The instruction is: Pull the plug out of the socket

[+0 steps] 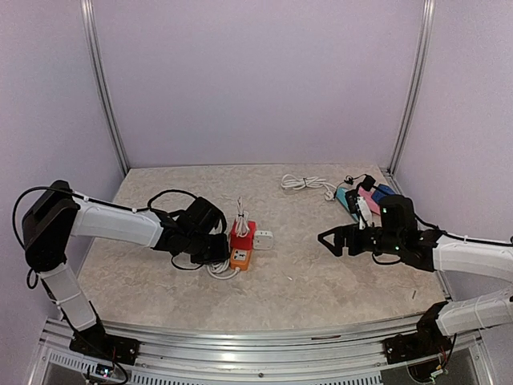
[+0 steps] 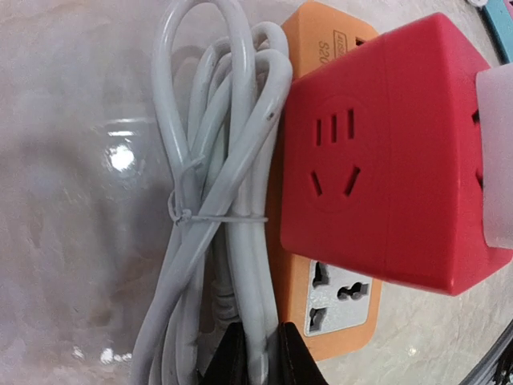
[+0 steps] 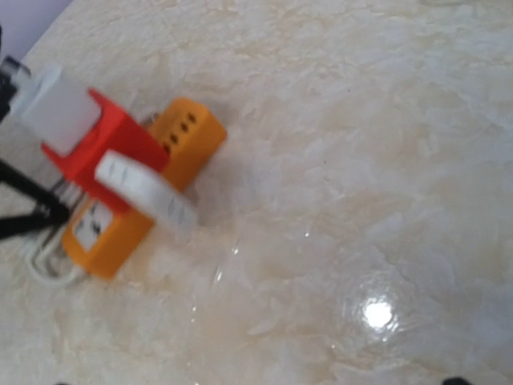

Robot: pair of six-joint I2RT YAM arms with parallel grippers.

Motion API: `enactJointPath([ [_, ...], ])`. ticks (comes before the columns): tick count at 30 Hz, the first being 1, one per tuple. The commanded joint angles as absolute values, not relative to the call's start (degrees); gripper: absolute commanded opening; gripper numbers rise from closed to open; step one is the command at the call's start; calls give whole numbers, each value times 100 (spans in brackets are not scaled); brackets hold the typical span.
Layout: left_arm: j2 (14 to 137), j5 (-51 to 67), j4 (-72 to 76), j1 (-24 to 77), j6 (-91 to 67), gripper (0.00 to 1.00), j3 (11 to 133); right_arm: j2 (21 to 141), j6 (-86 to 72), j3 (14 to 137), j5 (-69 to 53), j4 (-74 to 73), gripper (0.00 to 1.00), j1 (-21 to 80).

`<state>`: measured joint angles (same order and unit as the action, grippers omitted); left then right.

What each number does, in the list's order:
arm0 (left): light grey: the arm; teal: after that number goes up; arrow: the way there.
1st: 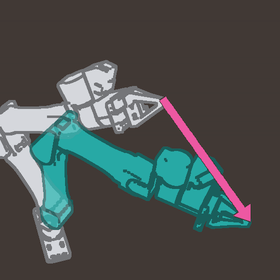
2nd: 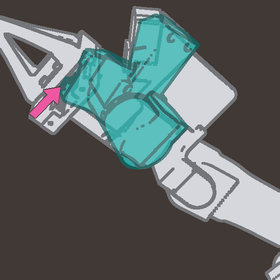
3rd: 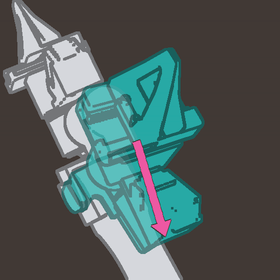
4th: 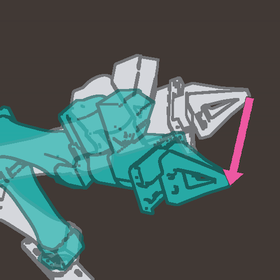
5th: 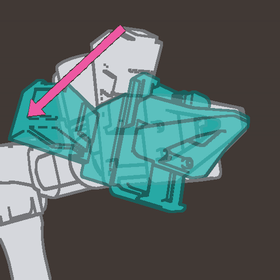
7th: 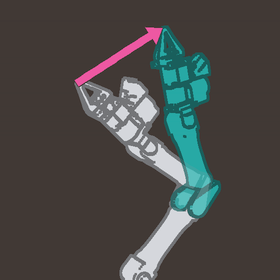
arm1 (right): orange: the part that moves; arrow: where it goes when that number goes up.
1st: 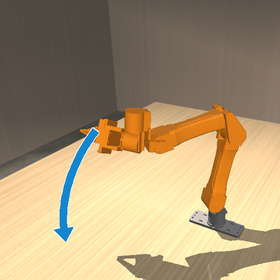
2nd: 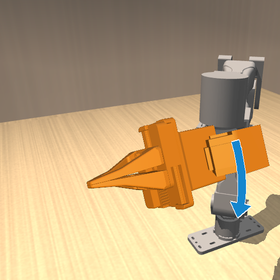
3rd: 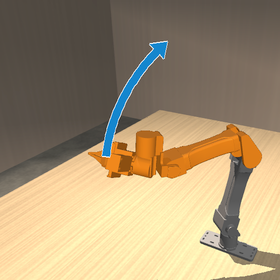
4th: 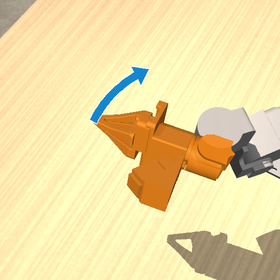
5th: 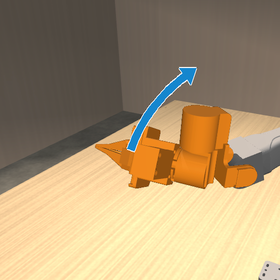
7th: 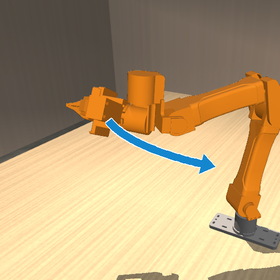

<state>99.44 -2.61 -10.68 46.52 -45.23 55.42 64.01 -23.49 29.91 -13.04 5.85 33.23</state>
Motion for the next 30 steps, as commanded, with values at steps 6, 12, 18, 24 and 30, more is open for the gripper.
enactJointPath([
  [6,9861,593,-1589,5491,-4965,14,4903,6071,-2105,2757,-1616,655,98,3483],
  [12,9814,823,-1569,5780,-5101,20,4814,6114,-1864,2606,-1812,843,95,3640],
  [18,9503,567,-1807,5736,-4867,33,4913,6186,-1799,2505,-1802,1130,92,3942],
  [24,8627,61,-2010,5638,-4648,70,4870,6252,-1670,2509,-1701,1279,92,4050],
  [30,7449,-176,-1838,5409,-4162,82,4549,6364,-1467,2470,-1663,1609,91,4219],
])
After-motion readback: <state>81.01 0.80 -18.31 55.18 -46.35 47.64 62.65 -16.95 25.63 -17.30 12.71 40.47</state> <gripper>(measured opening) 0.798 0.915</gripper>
